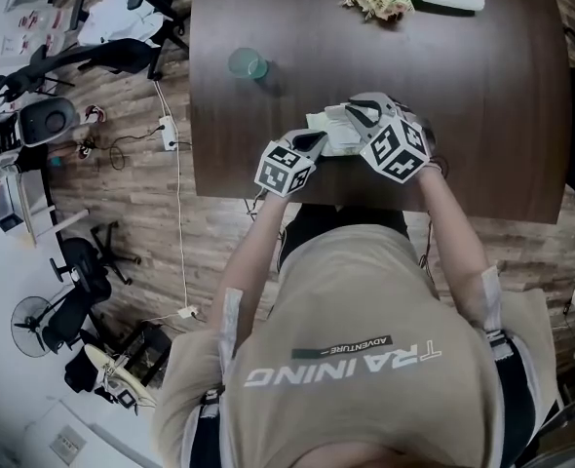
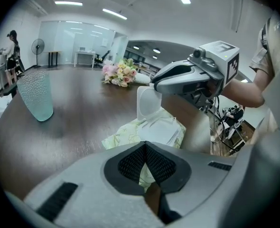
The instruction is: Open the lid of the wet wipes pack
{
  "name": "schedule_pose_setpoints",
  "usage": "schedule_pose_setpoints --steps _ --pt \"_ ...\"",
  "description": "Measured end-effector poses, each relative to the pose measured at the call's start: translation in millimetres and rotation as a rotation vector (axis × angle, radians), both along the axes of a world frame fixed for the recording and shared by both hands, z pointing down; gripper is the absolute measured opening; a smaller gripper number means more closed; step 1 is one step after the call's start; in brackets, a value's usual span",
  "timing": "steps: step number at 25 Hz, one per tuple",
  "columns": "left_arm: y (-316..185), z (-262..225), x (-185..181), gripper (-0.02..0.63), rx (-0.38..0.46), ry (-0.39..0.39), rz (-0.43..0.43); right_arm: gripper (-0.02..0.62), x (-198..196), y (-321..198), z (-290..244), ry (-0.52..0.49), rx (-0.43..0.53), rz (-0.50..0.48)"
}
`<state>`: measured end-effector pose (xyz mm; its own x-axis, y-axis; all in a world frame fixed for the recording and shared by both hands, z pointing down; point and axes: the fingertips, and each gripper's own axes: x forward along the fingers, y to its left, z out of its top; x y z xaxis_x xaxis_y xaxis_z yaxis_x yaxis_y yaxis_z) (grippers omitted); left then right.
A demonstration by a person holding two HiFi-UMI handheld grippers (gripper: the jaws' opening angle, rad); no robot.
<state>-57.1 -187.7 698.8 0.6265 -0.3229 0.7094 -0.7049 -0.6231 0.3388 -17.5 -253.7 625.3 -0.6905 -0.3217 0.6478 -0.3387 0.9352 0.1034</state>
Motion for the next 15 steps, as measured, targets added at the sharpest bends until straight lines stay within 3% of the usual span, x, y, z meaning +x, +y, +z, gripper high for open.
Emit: schedule_pose_setpoints --steps 15 --pt "-2 4 1 0.009 -0.031 0.047 0.058 0.044 -7 -31 31 0.066 -0.053 0.03"
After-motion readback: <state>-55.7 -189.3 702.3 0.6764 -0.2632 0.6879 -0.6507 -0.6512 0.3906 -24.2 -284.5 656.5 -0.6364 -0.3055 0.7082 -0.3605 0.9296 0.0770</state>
